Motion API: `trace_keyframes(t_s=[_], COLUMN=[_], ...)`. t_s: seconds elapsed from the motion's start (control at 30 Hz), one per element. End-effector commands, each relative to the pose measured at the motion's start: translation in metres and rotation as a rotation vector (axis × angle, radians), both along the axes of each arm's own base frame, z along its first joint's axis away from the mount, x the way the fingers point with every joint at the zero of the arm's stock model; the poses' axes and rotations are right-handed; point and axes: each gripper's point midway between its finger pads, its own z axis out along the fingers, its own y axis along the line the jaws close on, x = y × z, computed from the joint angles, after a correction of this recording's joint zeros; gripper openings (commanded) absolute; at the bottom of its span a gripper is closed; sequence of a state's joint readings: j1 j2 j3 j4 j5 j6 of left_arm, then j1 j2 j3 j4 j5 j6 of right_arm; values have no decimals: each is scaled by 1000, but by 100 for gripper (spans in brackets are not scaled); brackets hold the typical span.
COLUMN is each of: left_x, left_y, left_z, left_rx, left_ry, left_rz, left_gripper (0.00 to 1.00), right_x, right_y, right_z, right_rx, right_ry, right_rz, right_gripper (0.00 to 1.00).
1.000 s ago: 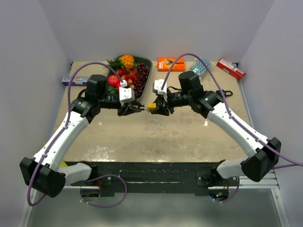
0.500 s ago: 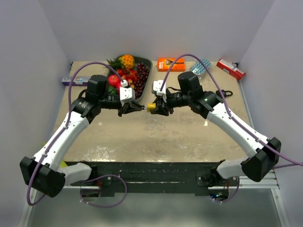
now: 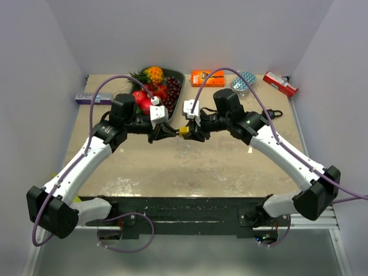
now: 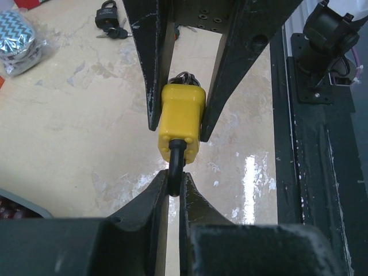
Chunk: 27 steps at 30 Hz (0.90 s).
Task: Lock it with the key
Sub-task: Lock the lock.
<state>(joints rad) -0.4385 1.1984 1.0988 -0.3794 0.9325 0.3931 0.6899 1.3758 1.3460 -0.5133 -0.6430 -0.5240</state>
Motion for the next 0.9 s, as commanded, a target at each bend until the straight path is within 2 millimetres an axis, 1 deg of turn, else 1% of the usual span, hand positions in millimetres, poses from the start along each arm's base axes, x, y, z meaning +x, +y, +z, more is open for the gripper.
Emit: trace_keyframes(t_s=[0.0, 0.03, 0.2, 0.23, 0.37, 0.47, 0.53, 0.57, 0.6, 0.63, 0.67, 0.7, 0.73, 0.8, 0.83, 0.87], left_x=[-18, -20, -26, -26, -30, -33, -32, -29, -29, -20, -17, -16, -5, 4, 13, 17], left_y=[-36, -38, -47, -49, -55, -55, -50, -46, -41, -31, -24, -18, -6, 6, 12, 15], left_z=[35, 32, 35, 41, 45, 46, 44, 46, 39, 38, 38, 37, 37, 35, 34, 34], left_rx=[-143, -143, -178, -197, -216, -216, -198, -194, -174, -169, -167, -160, -151, -128, -116, -112], left_ry=[-107, -100, -101, -130, -130, -139, -131, -151, -118, -108, -106, -87, -102, -101, -113, -107], left_rz=[-160, -167, -188, -195, -215, -219, -195, -180, -161, -128, -116, -112, -73, -33, -5, 15], left_gripper=[0, 0, 0, 0, 0, 0, 0, 0, 0, 0, 0, 0, 0, 0, 0, 3], right_x=[-20, -23, -31, -34, -39, -39, -40, -39, -37, -31, -29, -26, -17, -10, -5, -1], right_y=[48, 50, 60, 63, 70, 70, 67, 62, 58, 53, 48, 43, 35, 26, 21, 18], right_z=[49, 50, 51, 50, 52, 50, 49, 48, 47, 46, 41, 43, 42, 40, 38, 35], right_rx=[185, 191, 215, 217, 237, 231, 221, 208, 201, 191, 175, 175, 173, 169, 165, 158], right_ry=[-108, -109, -107, -105, -107, -94, -88, -81, -81, -79, -65, -67, -60, -38, -37, -36], right_rz=[172, 184, 223, 233, 260, 256, 248, 229, 215, 187, 169, 150, 115, 82, 61, 41], right_gripper=[0, 0, 0, 0, 0, 0, 0, 0, 0, 0, 0, 0, 0, 0, 0, 0])
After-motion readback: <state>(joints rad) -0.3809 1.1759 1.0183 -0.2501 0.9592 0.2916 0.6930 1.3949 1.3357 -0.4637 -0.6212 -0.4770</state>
